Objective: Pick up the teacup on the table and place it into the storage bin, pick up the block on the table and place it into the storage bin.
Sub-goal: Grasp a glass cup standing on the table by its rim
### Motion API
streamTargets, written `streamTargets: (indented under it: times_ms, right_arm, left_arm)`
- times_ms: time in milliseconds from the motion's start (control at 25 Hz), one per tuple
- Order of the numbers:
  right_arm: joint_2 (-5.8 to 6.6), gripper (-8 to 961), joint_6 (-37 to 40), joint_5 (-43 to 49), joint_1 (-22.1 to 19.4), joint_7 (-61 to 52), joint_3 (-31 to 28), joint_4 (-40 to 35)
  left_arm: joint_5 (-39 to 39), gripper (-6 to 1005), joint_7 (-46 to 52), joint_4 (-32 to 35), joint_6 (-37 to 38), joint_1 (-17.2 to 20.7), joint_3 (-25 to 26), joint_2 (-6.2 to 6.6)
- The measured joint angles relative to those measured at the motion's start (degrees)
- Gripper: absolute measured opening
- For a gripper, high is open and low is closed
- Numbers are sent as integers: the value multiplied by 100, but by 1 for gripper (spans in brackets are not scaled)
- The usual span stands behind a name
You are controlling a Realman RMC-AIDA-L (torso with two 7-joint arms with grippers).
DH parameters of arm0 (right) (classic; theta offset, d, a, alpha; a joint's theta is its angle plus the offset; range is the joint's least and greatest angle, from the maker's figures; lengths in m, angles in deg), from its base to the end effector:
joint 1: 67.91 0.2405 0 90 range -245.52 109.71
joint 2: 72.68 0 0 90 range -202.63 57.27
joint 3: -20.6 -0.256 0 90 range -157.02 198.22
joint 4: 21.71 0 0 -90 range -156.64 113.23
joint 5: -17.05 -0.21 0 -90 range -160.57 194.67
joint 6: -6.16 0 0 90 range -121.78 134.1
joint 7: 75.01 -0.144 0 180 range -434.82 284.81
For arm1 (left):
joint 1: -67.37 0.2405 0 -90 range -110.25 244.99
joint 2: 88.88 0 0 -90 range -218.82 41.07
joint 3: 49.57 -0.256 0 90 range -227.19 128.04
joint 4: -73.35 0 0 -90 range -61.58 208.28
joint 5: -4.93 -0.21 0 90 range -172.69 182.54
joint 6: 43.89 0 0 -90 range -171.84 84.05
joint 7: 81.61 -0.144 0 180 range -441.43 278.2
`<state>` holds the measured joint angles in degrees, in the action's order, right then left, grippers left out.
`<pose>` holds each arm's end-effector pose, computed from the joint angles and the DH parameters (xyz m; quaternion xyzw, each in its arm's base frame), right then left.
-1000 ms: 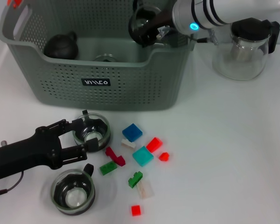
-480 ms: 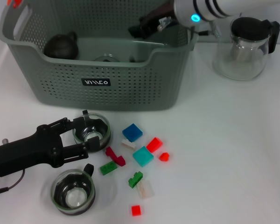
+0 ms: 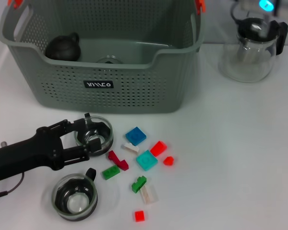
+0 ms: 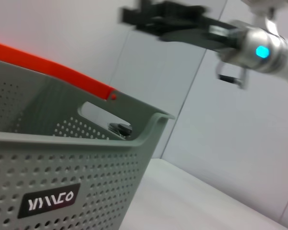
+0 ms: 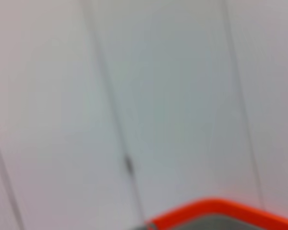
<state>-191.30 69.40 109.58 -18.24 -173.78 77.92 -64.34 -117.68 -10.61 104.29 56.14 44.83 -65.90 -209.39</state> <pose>0.0898 0.4496 0.0105 -0.9004 0.1978 0.3355 0.1939 -0.3116 0.2624 0.0055 -0.8795 -0.2890 -0.3401 0.1653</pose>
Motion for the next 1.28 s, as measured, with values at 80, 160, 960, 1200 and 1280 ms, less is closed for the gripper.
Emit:
streamTargets:
  times_ms: [80,160,960,1200,1280]
  right_arm:
    - [35,595,583,-592,-349,573,-35,56]
    - [40,595,1161,-1071,-747,1034,-133,94]
    - [-93,577,2813,259,-2230,3501,-450,999]
    - [-84,548,2771,268,-2254,3452,-541,1007]
    - [-82,523,2771,268,-2236,3444,-541,1007]
  left_arm:
    - [0,837,34,0,-1,-7,61,9]
    - [0,835,51,0,-1,-12,83,15]
    - [-30,813,481,390,604,-138,89,141]
    - [-70,807,1621,2146,1315,-409,-1216,153]
    - [-71,804,2168,2890,1508,-566,-1657,153]
